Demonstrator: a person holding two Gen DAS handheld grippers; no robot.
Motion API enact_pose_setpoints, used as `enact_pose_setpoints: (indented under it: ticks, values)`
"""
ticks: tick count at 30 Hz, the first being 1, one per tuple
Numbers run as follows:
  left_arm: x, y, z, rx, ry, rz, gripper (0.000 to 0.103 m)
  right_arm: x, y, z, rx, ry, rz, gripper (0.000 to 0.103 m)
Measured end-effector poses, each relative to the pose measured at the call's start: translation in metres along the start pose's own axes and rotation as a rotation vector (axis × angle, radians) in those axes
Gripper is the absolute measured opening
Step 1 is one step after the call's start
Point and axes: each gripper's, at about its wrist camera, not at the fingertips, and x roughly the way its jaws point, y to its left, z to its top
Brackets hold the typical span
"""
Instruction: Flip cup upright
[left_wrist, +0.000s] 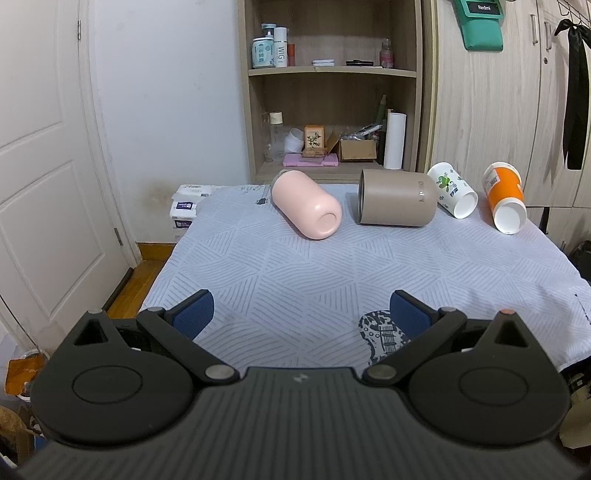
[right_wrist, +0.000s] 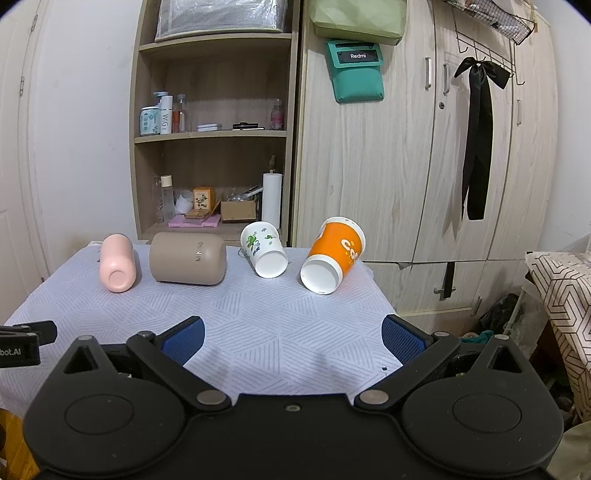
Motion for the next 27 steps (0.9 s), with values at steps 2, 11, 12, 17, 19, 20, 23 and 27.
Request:
enact_pose_setpoints:
  ticks: [2, 11, 12, 17, 19, 20, 23, 27]
  values:
    - [0.0001, 0.0002, -0.0006, 0.0, 0.0, 0.002, 0.103, 0.0, 0.0014, -0.0001, -0.002, -0.003, -0.005, 0.103]
    - [0.0021, 0.0003, -0.0012, 0.007, 0.011, -0.001, 0.103, 0.0013, -0.0003, -0.0008, 0.007, 0.002, -0.007, 0.103]
    - [0.0022, 0.0001, -0.0009, 0.008, 0.012, 0.0, 0.103, 0.0014, -0.0002, -0.0009, 0.007, 0.003, -0.006, 0.103]
    - [0.0027, 0.0011, 0.001, 0.006, 0.017, 0.012, 0.103, 0.0039, 0.0021, -0.0018, 0.0, 0.008, 0.002, 0.103]
    - [0.0022, 0.0028, 0.0006, 0.001, 0.019, 0.017, 0.103, 0.0046, 0.002, -0.0021, -0.002, 0.011, 0.01, 0.103]
    - [0.0019, 0.0039, 0.0006, -0.003, 0.021, 0.02, 0.103, 0.005, 0.0028, -0.0022, -0.004, 0.013, 0.014, 0.103]
    - [0.0012, 0.0057, 0.0001, -0.006, 0.025, 0.023, 0.103, 0.0047, 0.0041, -0.0026, -0.004, 0.011, 0.016, 0.103]
    - [0.0017, 0.0067, -0.0003, -0.005, 0.031, 0.026, 0.103, 0.0042, 0.005, -0.0038, -0.006, 0.015, 0.021, 0.103]
